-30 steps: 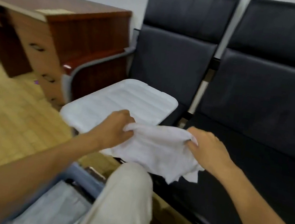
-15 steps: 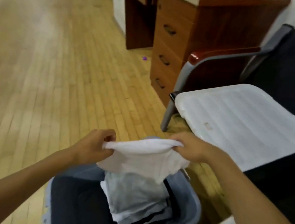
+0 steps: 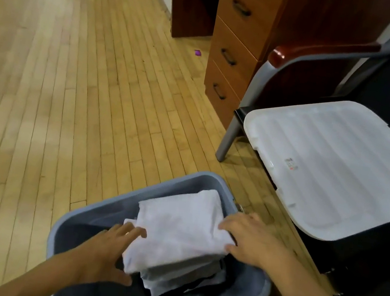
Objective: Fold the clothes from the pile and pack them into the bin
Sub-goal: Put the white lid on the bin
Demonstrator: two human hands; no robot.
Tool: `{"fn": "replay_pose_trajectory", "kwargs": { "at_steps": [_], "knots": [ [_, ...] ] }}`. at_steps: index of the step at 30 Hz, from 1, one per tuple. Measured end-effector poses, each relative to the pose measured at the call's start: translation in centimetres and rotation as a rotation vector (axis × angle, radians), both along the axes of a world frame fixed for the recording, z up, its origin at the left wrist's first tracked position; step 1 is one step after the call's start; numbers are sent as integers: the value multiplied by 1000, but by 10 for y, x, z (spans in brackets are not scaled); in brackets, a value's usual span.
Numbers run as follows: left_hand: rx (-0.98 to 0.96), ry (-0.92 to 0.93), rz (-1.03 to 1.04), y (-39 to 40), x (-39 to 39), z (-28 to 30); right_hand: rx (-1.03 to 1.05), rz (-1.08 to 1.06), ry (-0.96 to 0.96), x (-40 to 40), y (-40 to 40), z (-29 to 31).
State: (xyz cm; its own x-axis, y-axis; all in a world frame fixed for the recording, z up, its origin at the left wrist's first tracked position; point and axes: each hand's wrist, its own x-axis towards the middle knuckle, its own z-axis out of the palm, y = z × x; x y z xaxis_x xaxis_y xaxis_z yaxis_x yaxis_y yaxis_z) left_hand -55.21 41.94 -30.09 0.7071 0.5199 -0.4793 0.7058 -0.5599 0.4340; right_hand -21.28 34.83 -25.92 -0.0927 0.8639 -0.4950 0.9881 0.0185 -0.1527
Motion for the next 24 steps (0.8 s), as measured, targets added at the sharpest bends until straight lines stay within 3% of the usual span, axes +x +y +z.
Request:
{"fn": "replay_pose_trajectory", "kwargs": {
  "at_steps": [3,5,8,10,16,20,24],
  "knots": [
    [5,-47,57,-2,-4,-17,433,-101,-162,21,6,9],
    [15,-110,107,1,-9,-22,622,-402,-232,45,5,11],
    [41,-128,131,8,-14,-22,465,-729,-253,76,-7,9],
    [49,-164,143,10,-12,-17,433,-694,-320,77,-9,4],
    [26,-301,196,16,6,14,591,-493,-398,20,-16,23],
    [-31,-446,273,17,33,57,663,-377,-304,-57,-39,51],
    [-93,-613,308,23,49,105,864,-202,-184,-134,-55,82]
  ]
}}
